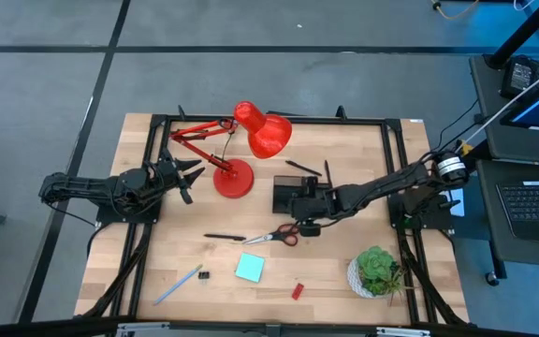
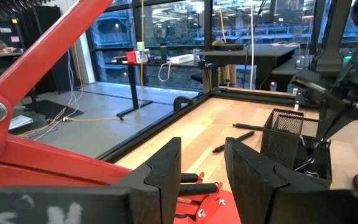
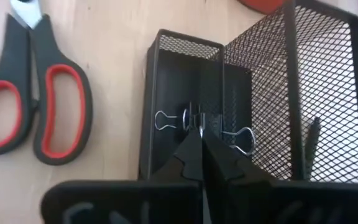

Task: Pick and place office supplies into organizer
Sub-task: Put the right black binder clip into the black desk organizer

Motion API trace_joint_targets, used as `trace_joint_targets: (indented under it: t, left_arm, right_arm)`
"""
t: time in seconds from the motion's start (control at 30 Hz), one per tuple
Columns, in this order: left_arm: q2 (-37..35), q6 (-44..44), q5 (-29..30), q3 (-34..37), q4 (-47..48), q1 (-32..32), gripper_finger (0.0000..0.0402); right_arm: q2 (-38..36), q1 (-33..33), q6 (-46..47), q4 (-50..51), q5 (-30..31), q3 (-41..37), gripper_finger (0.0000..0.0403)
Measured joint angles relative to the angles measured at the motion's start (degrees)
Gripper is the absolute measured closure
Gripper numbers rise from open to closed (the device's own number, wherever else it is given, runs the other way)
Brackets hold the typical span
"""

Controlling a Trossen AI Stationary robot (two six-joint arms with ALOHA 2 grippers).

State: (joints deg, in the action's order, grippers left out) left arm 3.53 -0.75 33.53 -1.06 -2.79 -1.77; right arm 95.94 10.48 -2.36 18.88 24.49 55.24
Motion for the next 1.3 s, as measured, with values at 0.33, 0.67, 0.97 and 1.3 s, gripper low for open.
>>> trace_joint_targets:
  t: [0.33,0.67,0.97,1.3]
  left_arm:
    - [0.0,0.0,0.1,0.0,0.0,0.01,0.0284]
    - [0.0,0.0,0.14,-0.01,0.0,0.0,0.0284]
    - [0.0,0.0,0.14,-0.01,0.0,0.0,0.0284]
    - [0.0,0.0,0.13,-0.01,0.0,0.01,0.0284]
  right_arm:
    - [0.0,0.17,-0.96,-7.06,3.19,-4.1,0.0402]
    - [3.06,0.17,-1.11,-8.1,3.64,-4.16,0.0402]
    - [3.26,0.17,-1.01,-8.93,3.3,-4.15,0.0375]
    - [3.28,0.17,-1.09,-8.94,3.18,-4.17,0.0359]
